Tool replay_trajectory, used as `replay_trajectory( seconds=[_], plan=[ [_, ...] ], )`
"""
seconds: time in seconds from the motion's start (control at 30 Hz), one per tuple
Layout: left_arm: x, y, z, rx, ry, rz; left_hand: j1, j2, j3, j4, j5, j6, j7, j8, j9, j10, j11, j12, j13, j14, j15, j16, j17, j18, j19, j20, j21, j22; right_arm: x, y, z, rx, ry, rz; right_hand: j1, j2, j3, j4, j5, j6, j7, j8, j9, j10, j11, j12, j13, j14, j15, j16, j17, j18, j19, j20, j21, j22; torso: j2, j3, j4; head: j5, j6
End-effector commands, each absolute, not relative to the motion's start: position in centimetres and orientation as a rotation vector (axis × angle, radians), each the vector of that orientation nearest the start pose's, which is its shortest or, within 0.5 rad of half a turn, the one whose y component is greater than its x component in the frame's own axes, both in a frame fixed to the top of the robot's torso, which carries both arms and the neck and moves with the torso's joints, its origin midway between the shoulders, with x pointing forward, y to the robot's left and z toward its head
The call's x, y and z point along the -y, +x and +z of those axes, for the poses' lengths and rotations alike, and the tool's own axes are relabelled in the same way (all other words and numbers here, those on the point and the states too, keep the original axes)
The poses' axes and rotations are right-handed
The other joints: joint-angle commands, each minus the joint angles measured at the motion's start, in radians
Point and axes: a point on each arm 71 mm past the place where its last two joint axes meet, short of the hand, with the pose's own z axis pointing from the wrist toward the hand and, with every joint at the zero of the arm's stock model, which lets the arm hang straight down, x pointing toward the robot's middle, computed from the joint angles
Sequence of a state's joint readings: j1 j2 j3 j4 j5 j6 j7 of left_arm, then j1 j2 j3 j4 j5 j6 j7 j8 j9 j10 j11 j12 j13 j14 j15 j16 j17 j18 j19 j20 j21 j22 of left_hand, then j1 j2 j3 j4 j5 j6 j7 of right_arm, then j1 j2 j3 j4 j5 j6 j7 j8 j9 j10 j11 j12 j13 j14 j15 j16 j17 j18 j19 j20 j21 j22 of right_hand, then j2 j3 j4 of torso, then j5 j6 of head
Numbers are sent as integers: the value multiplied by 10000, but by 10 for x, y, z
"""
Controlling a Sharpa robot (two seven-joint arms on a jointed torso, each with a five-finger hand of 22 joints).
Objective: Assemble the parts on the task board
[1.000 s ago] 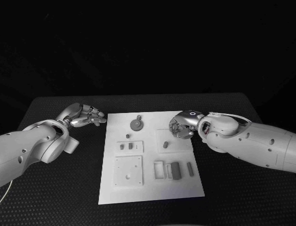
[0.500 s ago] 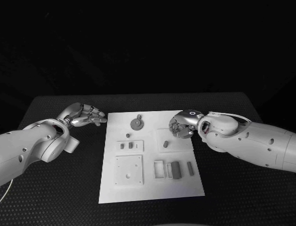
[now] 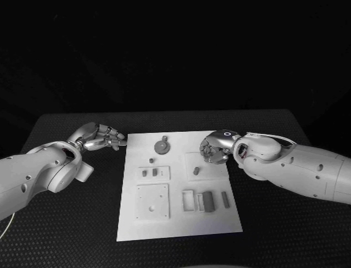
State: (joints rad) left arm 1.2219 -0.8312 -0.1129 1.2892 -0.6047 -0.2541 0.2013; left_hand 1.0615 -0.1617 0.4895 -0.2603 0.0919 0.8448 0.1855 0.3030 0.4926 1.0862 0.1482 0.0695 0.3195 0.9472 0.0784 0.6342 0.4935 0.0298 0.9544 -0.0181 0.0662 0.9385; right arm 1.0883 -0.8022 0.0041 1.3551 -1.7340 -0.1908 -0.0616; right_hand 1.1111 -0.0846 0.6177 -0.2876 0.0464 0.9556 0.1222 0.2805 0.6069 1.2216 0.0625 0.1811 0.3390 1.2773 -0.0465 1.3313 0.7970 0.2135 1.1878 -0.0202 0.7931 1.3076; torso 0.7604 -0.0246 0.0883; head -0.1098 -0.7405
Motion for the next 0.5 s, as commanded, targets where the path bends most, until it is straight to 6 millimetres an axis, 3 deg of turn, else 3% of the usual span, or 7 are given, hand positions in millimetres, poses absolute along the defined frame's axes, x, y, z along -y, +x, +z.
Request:
replay_trajectory(
  seconds=[0.03,0.2,0.5],
  plan=[
    [-266,519,-210,-17119,-5933,-10560,-64,23,-67,11,-36,-44,-8,-31,-9,-52,0,0,-11,86,-5,-48,23,-106,87,-17,32,-13,218,491,-243,-17558,-4216,4508,187,275,151,-22,14,227,78,31,15,141,-38,-13,12,31,-57,-22,24,483,36,-63,-28,161,7,6,-6,-9,1],
    [-266,518,-210,-17120,-5935,-10557,-59,34,-73,3,-37,-42,-8,-29,-8,-48,-2,3,-11,91,-7,-53,35,-105,93,-19,34,-19,218,492,-242,-17348,-4258,4379,288,418,296,-8,14,368,35,96,43,301,-96,21,21,36,-114,3,47,483,52,-50,-5,181,3,9,-6,-20,-5],
    [-266,518,-210,-17123,-5945,-10541,-53,47,-84,-9,-39,-38,-10,-24,-7,-39,-6,8,-11,102,-11,-61,56,-105,103,-22,35,-28,216,491,-241,-17187,-4321,4249,282,428,351,-20,14,521,-24,170,83,493,-170,57,32,29,-189,21,72,483,74,-43,27,194,3,7,-3,-35,-13]
  ],
)
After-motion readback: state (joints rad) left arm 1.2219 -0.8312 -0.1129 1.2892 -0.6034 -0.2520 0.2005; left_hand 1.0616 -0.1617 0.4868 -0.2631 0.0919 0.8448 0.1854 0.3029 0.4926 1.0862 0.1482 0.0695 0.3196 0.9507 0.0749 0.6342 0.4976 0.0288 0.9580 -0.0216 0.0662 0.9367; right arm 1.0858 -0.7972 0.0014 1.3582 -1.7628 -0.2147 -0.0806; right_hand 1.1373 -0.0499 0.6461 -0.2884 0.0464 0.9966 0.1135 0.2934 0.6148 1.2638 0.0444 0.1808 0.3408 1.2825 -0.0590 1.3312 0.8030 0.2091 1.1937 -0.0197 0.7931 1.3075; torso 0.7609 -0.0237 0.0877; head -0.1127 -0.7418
